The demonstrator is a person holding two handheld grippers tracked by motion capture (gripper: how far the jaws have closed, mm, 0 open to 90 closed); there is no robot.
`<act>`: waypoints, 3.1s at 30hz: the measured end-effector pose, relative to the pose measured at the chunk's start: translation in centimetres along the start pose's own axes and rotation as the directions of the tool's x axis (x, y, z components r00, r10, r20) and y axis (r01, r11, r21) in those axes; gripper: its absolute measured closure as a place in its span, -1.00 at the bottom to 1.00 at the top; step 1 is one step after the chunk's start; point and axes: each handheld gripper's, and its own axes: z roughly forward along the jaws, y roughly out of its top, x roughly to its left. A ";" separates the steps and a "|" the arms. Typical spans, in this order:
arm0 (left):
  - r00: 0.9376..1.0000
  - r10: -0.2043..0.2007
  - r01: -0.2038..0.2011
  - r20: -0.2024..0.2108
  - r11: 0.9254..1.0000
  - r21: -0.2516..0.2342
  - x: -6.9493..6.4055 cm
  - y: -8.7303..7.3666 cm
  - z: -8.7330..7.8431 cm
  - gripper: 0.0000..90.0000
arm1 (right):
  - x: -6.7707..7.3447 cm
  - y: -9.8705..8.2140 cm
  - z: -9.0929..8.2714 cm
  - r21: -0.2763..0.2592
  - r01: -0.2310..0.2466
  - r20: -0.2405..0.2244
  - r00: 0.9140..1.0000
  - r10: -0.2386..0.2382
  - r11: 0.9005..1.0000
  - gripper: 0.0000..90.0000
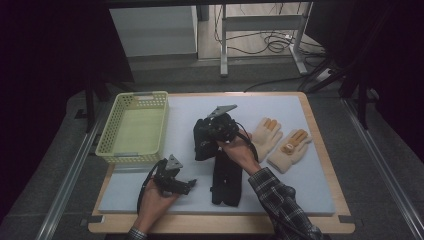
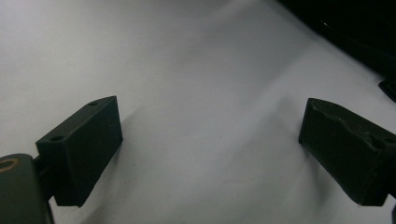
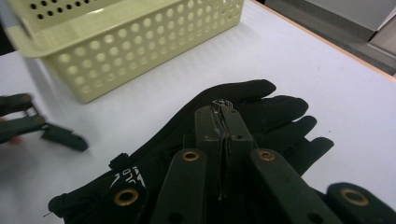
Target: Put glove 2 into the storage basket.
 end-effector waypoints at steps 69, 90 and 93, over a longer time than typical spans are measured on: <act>1.000 0.004 -0.004 0.004 1.000 0.003 0.4 -0.3 -0.5 -0.85 | 4.5 -18.1 -8.6 0.046 -0.103 -0.010 0.995 0.104 0.994 0.96; 1.000 0.019 -0.019 0.015 1.000 0.009 2.4 -1.8 -1.7 -0.89 | 6.0 -16.2 -6.1 0.049 -0.055 -0.042 0.998 0.057 0.997 0.91; 1.000 0.018 -0.018 0.016 1.000 0.010 2.4 -1.8 -1.7 -0.89 | 6.1 -15.8 -5.6 0.050 -0.054 -0.047 0.997 0.056 0.997 0.91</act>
